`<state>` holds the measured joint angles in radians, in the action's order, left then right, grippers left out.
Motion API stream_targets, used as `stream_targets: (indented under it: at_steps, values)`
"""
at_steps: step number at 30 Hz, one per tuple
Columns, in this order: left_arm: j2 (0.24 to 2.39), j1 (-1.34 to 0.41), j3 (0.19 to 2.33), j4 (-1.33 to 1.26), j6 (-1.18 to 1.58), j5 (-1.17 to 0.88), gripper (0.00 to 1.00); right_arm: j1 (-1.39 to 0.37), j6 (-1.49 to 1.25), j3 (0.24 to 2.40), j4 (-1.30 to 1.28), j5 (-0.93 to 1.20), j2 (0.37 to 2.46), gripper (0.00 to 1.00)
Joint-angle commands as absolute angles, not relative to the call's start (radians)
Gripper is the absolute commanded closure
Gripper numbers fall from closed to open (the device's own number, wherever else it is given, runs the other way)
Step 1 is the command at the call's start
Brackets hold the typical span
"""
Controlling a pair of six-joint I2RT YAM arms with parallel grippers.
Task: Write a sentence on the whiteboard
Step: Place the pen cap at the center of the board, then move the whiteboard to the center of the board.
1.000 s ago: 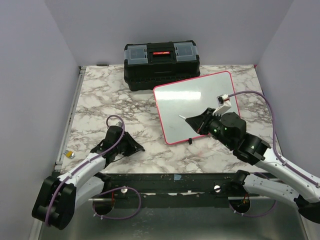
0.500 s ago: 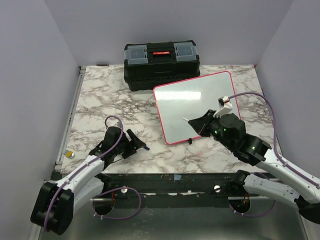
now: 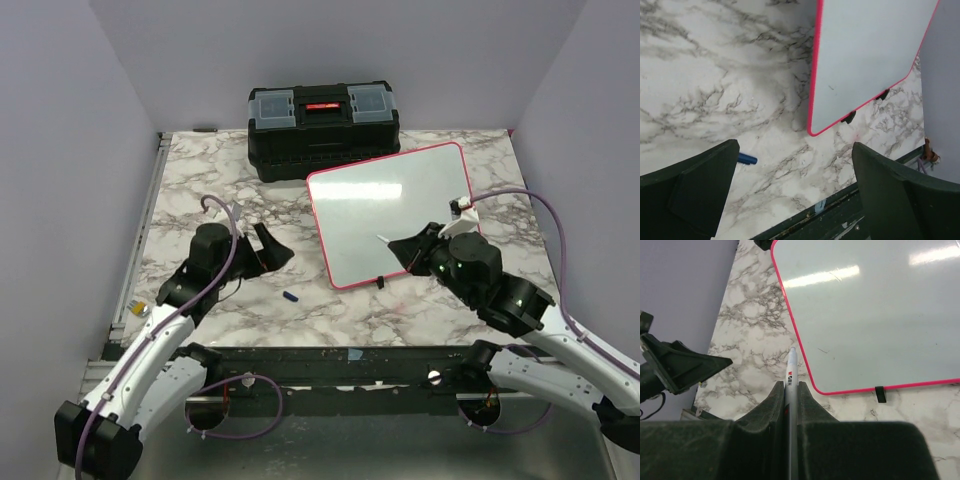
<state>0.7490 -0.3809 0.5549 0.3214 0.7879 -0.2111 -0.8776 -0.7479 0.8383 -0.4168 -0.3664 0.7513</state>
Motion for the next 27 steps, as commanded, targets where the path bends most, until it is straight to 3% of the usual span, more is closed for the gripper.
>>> stream_targets:
  at_steps: [1, 12, 27]
  values:
    - [0.861, -0.382, 0.715, 0.356, 0.559, -0.324, 0.03, -0.882, -0.758, 0.825, -0.469, -0.414, 0.734, 0.99]
    - [1.194, -0.382, 1.076, 0.431, 0.307, -0.475, 0.12, -0.882, -0.777, 0.845, -0.536, -0.431, 0.712, 0.99]
    - [1.591, -0.382, 1.439, 0.488, 0.238, -0.585, 0.12, -0.882, -0.819, 0.867, -0.639, -0.47, 0.654, 0.99]
